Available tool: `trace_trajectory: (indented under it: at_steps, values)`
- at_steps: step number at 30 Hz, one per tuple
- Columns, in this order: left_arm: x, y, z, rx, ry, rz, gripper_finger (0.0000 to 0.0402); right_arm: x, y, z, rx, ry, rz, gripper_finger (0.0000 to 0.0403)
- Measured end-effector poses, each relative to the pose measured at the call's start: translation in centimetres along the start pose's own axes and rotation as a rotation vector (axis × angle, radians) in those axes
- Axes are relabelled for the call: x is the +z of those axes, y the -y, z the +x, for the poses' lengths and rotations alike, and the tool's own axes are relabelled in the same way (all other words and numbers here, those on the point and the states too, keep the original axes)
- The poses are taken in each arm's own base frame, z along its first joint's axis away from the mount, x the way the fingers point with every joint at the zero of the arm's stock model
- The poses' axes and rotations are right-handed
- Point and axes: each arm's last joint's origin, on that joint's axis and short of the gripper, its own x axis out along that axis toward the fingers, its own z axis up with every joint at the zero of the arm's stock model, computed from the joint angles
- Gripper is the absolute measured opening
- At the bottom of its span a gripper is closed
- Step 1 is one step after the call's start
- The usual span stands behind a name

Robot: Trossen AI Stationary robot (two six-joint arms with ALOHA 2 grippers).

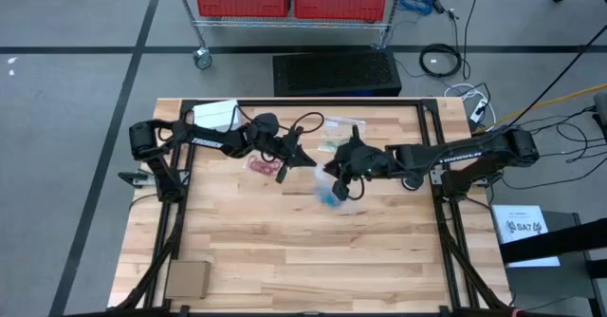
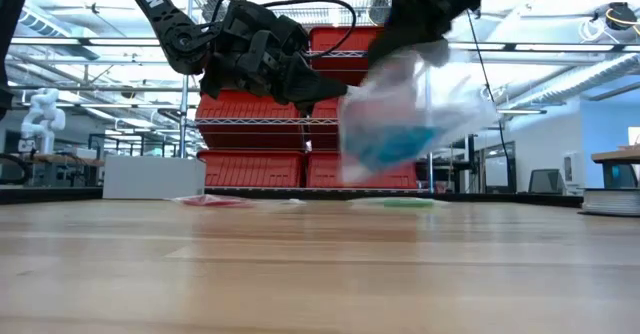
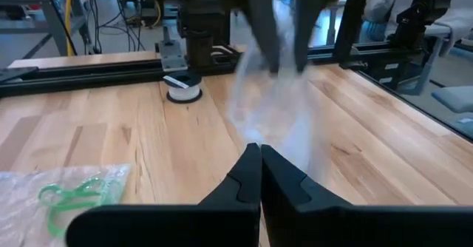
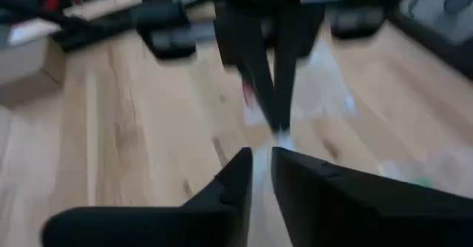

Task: Sort rubber bands
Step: Close the bottom right transparent zip lock bag

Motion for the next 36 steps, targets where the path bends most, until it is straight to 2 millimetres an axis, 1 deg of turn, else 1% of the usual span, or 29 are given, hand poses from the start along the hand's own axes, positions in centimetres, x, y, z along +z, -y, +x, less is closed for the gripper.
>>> trace_trajectory:
  at_steps: [2, 4, 7, 10, 12, 15, 18, 21, 27, 30, 33, 36]
  values:
    - [0.0, 0.0, 0.0, 0.0, 0.001, 0.001, 0.0003, 1.2, -0.2, -0.2, 0.005, 0.033, -0.004, 0.0049]
    - [0.0, 0.0, 0.0, 0.0, 0.0, 0.0, 0.0002, 1.9, -0.5, -0.1, 0.005, 0.044, -0.035, 0.007]
    - [0.0, 0.0, 0.0, 0.0, 0.0, 0.0, 0.0002, 2.1, -0.8, 0.7, -0.006, 0.018, -0.099, 0.0101]
    - [0.0, 0.0, 0.0, 0.0, 0.0, -0.001, 0.0001, 2.4, -0.7, 1.6, -0.025, -0.033, -0.101, 0.0128]
    - [0.0, 0.0, 0.0, -0.001, -0.002, -0.003, 0.0001, 2.3, -0.6, 2.4, -0.051, -0.083, -0.104, 0.0139]
    - [0.0, 0.0, 0.0, -0.001, -0.003, -0.003, 0.0001, 2.5, -0.3, 3.2, -0.056, -0.12, -0.097, 0.0145]
    - [-0.1, 0.0, 0.0, -0.001, -0.004, -0.004, 0.0001, 2.8, 0.1, 3.4, -0.064, -0.132, -0.079, 0.0137]
    - [-0.1, 0.0, 0.0, -0.001, -0.005, -0.005, 0.0001, 2.9, 0.6, 3.5, -0.067, -0.144, -0.069, 0.0116]
    - [-0.1, 0.0, 0.0, 0.014, -0.008, -0.005, 0.0, 2.8, 0.6, 3.4, -0.049, -0.158, -0.079, 0.004]
    - [-0.1, 0.0, 0.0, 0.02, -0.01, -0.006, 0.0, 2.8, 0.6, 3.4, -0.047, -0.159, -0.08, 0.0012]
    - [-0.1, 0.0, 0.0, 0.025, -0.012, -0.007, 0.0, 2.7, 0.6, 3.4, -0.051, -0.171, -0.082, 0.0002]
    - [-0.1, -0.1, 0.0, 0.042, -0.016, -0.007, 0.0, 2.5, 0.7, 3.4, -0.059, -0.187, -0.073, 0.0003]
